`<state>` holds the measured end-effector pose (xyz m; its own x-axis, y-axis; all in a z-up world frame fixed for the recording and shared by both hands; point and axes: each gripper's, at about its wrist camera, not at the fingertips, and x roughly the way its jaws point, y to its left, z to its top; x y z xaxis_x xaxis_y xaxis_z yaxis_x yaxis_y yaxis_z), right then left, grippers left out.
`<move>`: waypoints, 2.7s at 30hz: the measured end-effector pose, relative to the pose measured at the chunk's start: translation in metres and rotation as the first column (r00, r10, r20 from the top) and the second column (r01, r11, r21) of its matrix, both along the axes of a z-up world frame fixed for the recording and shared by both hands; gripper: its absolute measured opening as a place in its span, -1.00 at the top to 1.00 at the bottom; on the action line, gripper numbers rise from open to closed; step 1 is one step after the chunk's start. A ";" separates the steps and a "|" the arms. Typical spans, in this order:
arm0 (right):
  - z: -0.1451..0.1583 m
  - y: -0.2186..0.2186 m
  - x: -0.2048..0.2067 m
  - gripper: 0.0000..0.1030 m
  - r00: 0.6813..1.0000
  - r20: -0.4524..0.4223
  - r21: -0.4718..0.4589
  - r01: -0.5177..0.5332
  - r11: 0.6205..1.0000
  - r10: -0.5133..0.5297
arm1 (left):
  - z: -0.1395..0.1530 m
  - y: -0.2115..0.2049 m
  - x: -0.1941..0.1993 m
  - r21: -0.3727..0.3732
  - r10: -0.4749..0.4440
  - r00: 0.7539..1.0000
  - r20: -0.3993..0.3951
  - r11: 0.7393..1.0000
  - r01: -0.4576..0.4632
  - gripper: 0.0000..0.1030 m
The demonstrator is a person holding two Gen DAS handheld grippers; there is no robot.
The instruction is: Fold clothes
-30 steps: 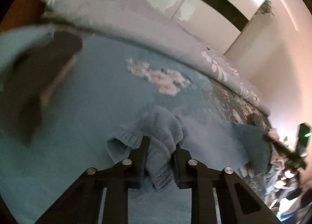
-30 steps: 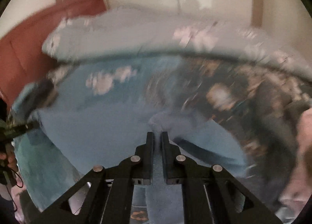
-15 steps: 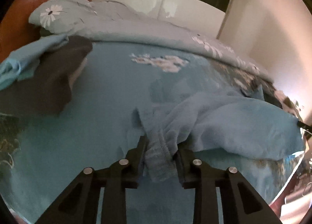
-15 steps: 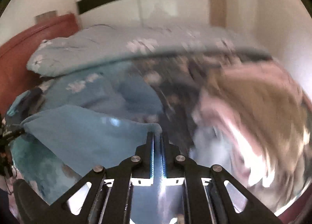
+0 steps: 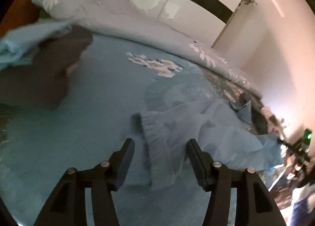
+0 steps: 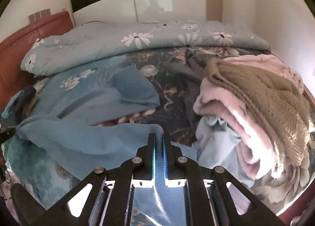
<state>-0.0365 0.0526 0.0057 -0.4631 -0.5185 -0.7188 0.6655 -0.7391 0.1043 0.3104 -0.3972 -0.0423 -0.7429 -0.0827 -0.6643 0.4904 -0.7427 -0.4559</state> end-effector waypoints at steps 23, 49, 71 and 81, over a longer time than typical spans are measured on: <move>-0.007 -0.001 -0.012 0.86 0.999 0.033 -0.003 -0.012 1.000 0.012 | -0.052 -0.062 -0.029 0.435 0.071 0.997 -0.041 0.899 -0.046 -0.09; 0.055 0.018 -0.017 0.86 0.993 -0.112 -0.232 -0.059 0.971 0.034 | 0.100 -0.033 0.061 0.008 0.017 0.931 -0.364 1.000 -0.015 0.87; -0.014 0.032 0.019 0.67 0.993 0.043 -0.004 -0.110 0.994 0.110 | 0.009 0.003 0.112 0.089 0.054 0.995 -0.087 0.995 -0.046 0.29; 0.008 -0.055 -0.042 0.00 0.983 0.041 -0.111 -0.171 0.979 0.177 | 0.006 -0.048 -0.002 -0.075 0.073 0.973 0.217 0.995 -0.058 -0.17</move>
<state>-0.0783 -0.0027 0.0135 -0.3236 -0.6630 -0.6750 0.7747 -0.5953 0.2133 0.3082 -0.4447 -0.0358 -0.5715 -0.1771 -0.8013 0.6216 -0.7309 -0.2817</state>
